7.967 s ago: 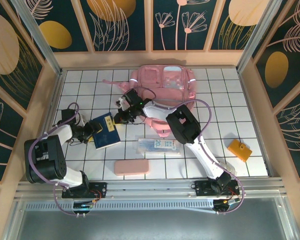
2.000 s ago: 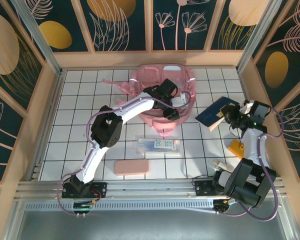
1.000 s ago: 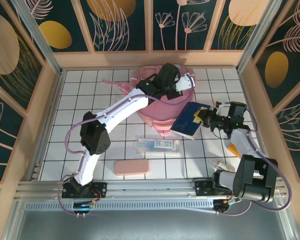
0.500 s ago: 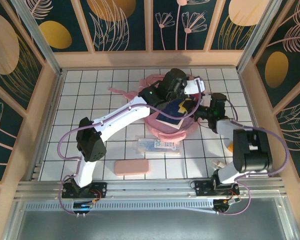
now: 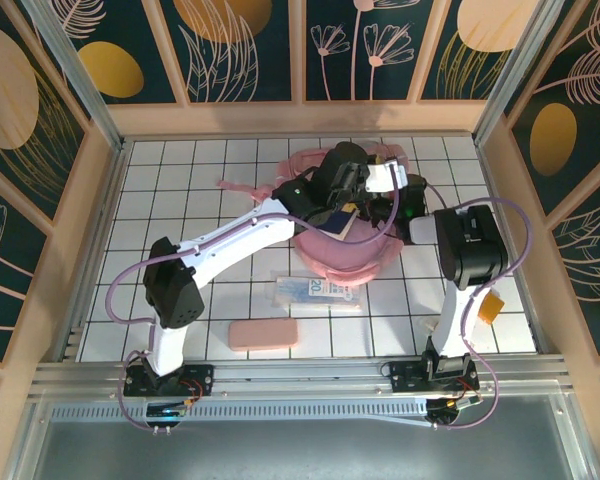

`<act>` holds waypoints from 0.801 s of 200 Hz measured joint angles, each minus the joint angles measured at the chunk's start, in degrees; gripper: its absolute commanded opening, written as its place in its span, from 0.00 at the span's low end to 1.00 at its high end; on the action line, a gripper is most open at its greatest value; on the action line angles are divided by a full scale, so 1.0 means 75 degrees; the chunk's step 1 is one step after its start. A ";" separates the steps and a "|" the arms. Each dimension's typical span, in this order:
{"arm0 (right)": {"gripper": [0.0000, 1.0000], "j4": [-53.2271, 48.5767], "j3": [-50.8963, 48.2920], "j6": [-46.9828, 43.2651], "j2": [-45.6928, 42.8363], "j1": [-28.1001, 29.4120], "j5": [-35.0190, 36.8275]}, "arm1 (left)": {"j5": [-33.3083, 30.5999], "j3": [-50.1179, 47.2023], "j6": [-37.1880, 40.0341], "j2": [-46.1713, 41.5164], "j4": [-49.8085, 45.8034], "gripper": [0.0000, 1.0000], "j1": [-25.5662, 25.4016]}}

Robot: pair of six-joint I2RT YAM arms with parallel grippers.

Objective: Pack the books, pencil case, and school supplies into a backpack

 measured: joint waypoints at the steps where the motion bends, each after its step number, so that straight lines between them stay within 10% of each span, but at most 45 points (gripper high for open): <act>1: 0.34 -0.0015 0.0012 -0.0026 0.0000 0.0000 0.0000 | 0.0000 -0.0015 0.0000 -0.0003 0.0017 0.00 0.0000; 73: 0.59 -0.2197 -0.0105 -0.0743 -0.1236 0.0058 0.1734 | -0.0466 -0.0431 0.0026 -0.0073 0.0813 0.00 -0.0050; 160: 0.60 -0.3640 -0.1527 -0.0323 -0.3386 0.0697 0.3045 | -0.0740 0.0472 -0.0102 0.0717 0.0787 0.00 -0.0064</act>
